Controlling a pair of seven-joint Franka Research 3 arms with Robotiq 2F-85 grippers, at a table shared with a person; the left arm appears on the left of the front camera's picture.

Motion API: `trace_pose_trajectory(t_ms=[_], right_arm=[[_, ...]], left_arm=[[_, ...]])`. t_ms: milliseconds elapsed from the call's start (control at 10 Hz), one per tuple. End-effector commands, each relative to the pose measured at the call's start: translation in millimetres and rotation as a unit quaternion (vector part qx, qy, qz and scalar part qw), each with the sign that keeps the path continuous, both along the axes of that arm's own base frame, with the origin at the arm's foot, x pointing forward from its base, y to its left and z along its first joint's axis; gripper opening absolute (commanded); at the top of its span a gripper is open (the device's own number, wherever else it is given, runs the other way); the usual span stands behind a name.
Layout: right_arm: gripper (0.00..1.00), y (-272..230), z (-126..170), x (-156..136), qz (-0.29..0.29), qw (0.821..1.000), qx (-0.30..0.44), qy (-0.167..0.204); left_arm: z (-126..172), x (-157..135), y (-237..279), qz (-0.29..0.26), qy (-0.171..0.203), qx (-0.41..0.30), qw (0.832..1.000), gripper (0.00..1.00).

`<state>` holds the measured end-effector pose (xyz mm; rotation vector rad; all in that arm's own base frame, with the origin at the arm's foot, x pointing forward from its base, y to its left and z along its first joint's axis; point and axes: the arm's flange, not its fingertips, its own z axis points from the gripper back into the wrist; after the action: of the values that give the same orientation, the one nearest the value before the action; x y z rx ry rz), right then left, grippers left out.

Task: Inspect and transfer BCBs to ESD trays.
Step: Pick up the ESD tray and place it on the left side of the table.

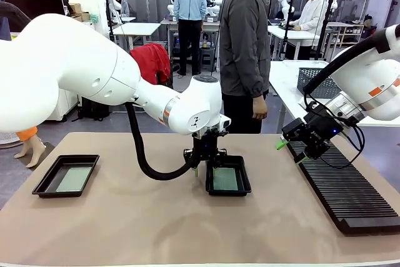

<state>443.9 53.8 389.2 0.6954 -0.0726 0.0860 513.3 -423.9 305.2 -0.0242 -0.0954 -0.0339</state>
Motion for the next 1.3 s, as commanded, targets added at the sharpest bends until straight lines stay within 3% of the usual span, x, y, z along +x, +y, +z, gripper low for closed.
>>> trace_pose_trajectory(t_ms=[0,900,1200], right_arm=[[1.0,1.1,1.0,-0.5,-0.008,1.0,-0.004,0.004],[1.0,1.1,1.0,-0.5,-0.008,1.0,-0.004,0.004],[1.0,1.1,1.0,-0.5,-0.008,1.0,-0.004,0.004]], left_arm=[[-0.9,1.5,5.4,-0.002,-0.003,-0.021,1.0,0.49],[-0.8,4.8,10.7,0.007,-0.004,-0.031,0.999,0.0],[1.7,6.1,11.2,0.009,-0.001,-0.031,0.999,0.0]])
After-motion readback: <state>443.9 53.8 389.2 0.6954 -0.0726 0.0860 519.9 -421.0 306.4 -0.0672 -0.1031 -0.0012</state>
